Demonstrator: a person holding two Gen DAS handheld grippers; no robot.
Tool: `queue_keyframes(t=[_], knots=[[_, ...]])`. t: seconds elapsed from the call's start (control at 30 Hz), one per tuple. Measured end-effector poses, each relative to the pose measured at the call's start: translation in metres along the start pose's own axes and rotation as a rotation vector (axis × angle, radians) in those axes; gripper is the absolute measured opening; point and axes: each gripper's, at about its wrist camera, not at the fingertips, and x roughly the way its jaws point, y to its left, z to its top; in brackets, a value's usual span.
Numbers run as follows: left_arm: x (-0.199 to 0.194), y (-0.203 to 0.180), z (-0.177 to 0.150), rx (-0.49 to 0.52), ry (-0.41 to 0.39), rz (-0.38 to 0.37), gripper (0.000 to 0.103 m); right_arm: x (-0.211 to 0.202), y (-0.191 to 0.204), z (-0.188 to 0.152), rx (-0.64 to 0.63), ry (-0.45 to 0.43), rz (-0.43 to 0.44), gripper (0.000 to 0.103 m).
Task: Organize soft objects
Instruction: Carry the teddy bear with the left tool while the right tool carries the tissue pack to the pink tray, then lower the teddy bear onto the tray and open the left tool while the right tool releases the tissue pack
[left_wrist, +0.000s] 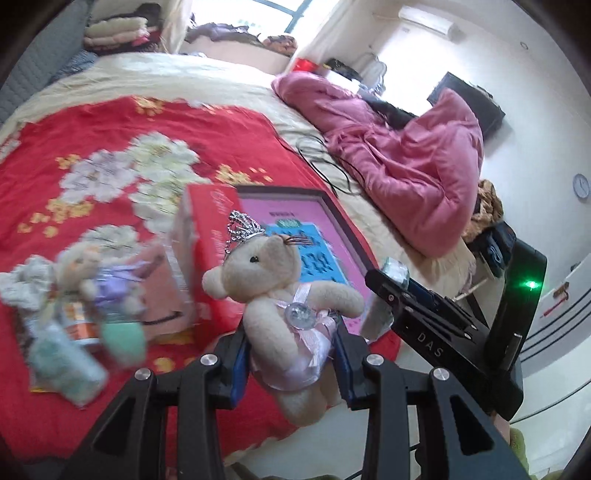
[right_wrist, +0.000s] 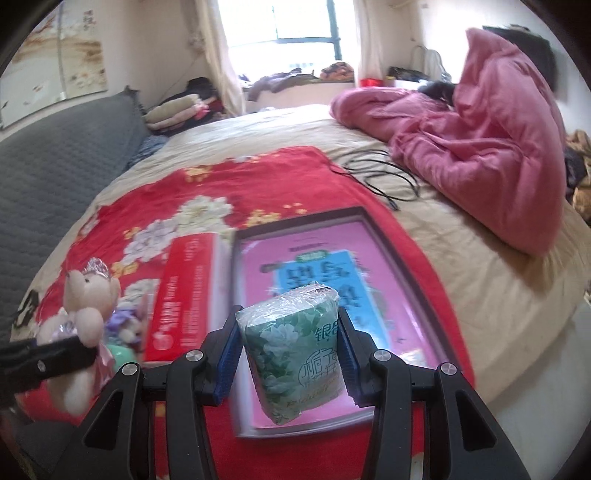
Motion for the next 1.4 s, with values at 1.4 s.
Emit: queue_keyframes(t=[1.4], knots=[[0.158, -0.066, -0.024, 0.145, 0.199, 0.071, 0.039, 0.09, -0.099, -0.016, 0.09, 0.241, -0.105, 0.064]])
